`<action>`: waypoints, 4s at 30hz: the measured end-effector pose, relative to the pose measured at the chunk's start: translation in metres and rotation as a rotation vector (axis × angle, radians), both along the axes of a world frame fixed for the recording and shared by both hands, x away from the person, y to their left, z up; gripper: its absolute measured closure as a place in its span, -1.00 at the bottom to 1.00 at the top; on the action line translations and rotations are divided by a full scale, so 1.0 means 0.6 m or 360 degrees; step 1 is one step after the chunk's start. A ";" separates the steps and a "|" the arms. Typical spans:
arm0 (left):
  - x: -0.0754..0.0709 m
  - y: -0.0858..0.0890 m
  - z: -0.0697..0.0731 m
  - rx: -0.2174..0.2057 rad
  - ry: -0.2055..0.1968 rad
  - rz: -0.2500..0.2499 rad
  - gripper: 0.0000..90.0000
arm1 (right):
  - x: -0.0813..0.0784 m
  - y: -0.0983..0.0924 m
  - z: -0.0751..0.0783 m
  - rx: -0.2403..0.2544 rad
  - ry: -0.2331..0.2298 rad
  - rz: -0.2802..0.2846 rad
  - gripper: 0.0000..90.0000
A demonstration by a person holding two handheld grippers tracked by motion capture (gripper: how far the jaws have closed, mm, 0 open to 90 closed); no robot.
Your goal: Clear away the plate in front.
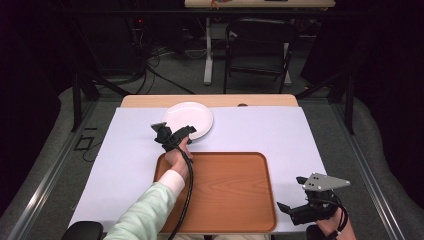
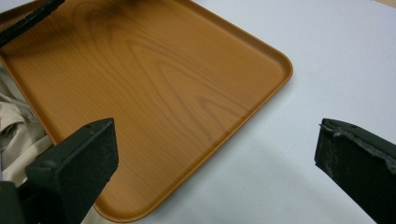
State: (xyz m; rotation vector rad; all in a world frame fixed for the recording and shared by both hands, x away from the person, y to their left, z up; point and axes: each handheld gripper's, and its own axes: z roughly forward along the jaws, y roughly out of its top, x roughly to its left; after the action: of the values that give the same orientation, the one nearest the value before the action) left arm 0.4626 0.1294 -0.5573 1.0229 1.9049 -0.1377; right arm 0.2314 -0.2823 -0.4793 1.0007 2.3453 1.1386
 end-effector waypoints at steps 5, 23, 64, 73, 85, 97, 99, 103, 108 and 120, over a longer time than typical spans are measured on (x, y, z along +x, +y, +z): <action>0.004 0.000 -0.002 -0.0018 0.0041 0.0120 -0.41 | 0.000 0.000 0.000 -0.0001 0.0001 0.0002 -1.00; 0.007 0.013 -0.034 -0.0210 0.0065 0.0315 0.58 | 0.003 0.003 -0.001 -0.0020 0.0020 0.0003 -1.00; 0.012 0.024 -0.012 -0.0186 -0.0241 0.0029 0.92 | 0.017 -0.006 -0.001 0.0034 0.0138 -0.0064 -1.00; 0.016 0.020 0.029 -0.0147 -0.0358 -0.0187 0.93 | 0.045 0.003 0.007 0.0047 0.0198 -0.0125 -0.99; -0.003 0.034 0.079 -0.0098 -0.0483 -0.0404 0.93 | 0.133 0.039 0.000 0.0034 0.0353 -0.0138 -0.87; -0.049 0.030 0.109 -0.0117 -0.0578 -0.0689 0.93 | 0.251 0.082 0.007 0.0229 0.0385 -0.0160 -0.76; -0.059 0.029 0.112 -0.0125 -0.0603 -0.0738 0.93 | 0.273 0.093 0.007 0.0299 0.0397 -0.0157 -0.75; -0.074 0.025 0.114 -0.0114 -0.0625 -0.0821 0.93 | 0.301 0.107 0.002 0.0429 0.0453 -0.0140 -0.62; -0.095 0.023 0.105 -0.0097 -0.0652 -0.0933 0.93 | 0.315 0.114 -0.001 0.0526 0.0478 -0.0129 -0.13; -0.104 0.032 0.107 -0.0015 -0.0739 -0.1021 0.93 | 0.297 0.117 0.004 0.0535 0.0453 -0.0086 0.30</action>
State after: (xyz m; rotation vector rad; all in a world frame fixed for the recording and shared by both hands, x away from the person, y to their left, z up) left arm 0.4003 0.1484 -0.4928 1.4842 1.1169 -0.2496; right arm 0.4098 -0.2120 -0.4770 1.4162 2.3646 1.4883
